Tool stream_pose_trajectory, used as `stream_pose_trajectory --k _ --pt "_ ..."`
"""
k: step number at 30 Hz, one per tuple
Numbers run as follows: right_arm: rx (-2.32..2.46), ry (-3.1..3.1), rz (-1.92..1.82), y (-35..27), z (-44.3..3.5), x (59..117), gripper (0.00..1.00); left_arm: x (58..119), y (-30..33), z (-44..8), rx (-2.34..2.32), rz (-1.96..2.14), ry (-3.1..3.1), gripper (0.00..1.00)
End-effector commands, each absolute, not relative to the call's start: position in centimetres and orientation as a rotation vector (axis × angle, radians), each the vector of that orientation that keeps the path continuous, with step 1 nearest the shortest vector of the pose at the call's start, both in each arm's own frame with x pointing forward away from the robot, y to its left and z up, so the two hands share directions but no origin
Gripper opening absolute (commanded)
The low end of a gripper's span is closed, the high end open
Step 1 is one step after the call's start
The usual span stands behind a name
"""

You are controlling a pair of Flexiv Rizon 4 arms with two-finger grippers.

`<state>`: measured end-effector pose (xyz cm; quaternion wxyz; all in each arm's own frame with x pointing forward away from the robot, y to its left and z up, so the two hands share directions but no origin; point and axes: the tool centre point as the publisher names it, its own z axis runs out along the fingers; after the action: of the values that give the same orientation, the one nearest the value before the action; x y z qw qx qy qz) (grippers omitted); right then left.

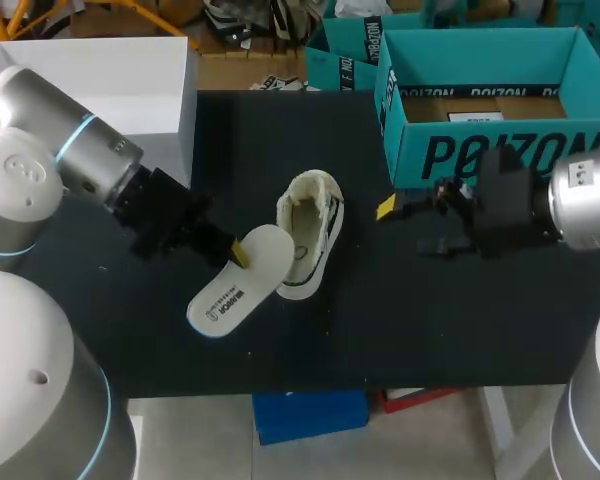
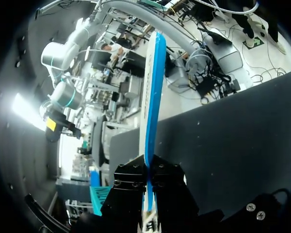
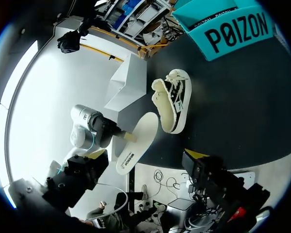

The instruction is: Take the shoe out of the shoebox, open the shoe tongue, remove and reinsert the insole, then place the shoe into the shoebox

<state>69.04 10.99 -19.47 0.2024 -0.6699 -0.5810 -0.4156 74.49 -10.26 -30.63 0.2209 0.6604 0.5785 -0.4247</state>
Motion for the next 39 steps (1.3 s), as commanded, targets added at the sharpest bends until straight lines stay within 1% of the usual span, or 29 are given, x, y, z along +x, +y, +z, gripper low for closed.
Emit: stream_pose_trajectory --k 1,17,39 --pt "-1.88 -1.622 -1.162 10.7 -19.1 68.4 1.0 75.0 -10.7 -30.5 1.871 -1.183 1.602 0.0" --pt "-1.88 -1.622 -1.162 10.7 -19.1 68.4 1.0 75.2 -11.5 -32.1 1.973 -1.185 1.698 0.0" --pt "-1.88 -1.622 -1.162 10.7 -19.1 68.4 1.0 78.8 -14.2 -34.5 1.981 -1.153 1.746 0.0"
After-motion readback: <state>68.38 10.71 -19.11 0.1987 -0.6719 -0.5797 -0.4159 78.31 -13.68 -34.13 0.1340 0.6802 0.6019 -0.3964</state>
